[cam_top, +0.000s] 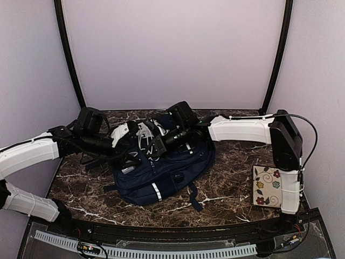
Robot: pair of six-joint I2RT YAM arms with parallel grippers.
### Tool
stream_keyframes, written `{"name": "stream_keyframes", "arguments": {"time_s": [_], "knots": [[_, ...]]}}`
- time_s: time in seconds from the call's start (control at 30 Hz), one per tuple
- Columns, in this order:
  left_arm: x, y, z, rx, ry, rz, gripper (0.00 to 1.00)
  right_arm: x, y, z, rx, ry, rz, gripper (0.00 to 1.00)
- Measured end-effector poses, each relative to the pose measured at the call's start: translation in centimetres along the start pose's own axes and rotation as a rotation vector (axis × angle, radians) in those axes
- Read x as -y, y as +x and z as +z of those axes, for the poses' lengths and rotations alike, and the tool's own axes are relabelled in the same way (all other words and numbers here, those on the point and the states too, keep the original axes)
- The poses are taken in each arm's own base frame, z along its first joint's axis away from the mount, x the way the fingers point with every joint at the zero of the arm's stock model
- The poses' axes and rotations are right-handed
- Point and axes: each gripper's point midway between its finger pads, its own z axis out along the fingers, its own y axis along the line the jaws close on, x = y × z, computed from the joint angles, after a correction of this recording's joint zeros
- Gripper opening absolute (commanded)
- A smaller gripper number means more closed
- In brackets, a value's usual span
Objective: Pack the student bag
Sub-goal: Adjust the charger.
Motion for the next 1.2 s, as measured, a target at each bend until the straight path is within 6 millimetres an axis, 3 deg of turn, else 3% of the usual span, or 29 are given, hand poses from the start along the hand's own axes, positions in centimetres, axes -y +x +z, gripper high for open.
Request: {"name": "stream_keyframes", "arguments": {"time_s": [0.13,0.3,0.43,0.5,0.63,0.93,0.97,1.03,1.1,1.17,1.2], "knots": [[0.2,0.9,-0.7,-0.003,-0.027,-0.037,0.82,0.0,0.6,1.1,-0.021,-0.064,0.057,0.00],[-0.6,-0.8,-0.9,0.067,-0.061,-0.111,0.77,0.4,1.0,1.6,-0.033,-0.094,0.094,0.00],[-2.6,-2.6,0.2,0.098,-0.106,-0.198,0.59,0.5,1.3,1.5,-0.024,-0.098,0.088,0.00],[-3.6,-2.4,1.0,0.092,-0.136,-0.235,0.54,0.5,1.4,1.4,-0.015,-0.100,0.082,0.00],[-4.7,-1.7,2.2,0.085,-0.172,-0.291,0.53,0.4,1.7,1.3,-0.002,-0.102,0.078,0.00],[-4.7,-3.6,2.5,0.260,-0.124,-0.348,0.51,0.4,1.6,1.3,0.013,-0.098,0.068,0.00],[-4.8,-3.8,2.5,0.269,-0.121,-0.358,0.49,0.4,1.6,1.3,0.014,-0.097,0.068,0.00],[-5.2,-3.7,2.7,0.269,-0.120,-0.381,0.23,0.4,1.6,1.3,0.014,-0.097,0.067,0.00],[-5.5,-3.2,3.4,0.251,-0.113,-0.411,0.04,0.4,1.6,1.3,0.015,-0.096,0.066,0.00],[-5.7,-2.6,3.9,0.235,-0.111,-0.431,0.00,0.3,1.6,1.3,0.012,-0.096,0.068,0.00],[-5.7,-2.2,4.0,0.223,-0.110,-0.432,0.00,0.3,1.7,1.3,0.011,-0.094,0.070,0.06]]}}
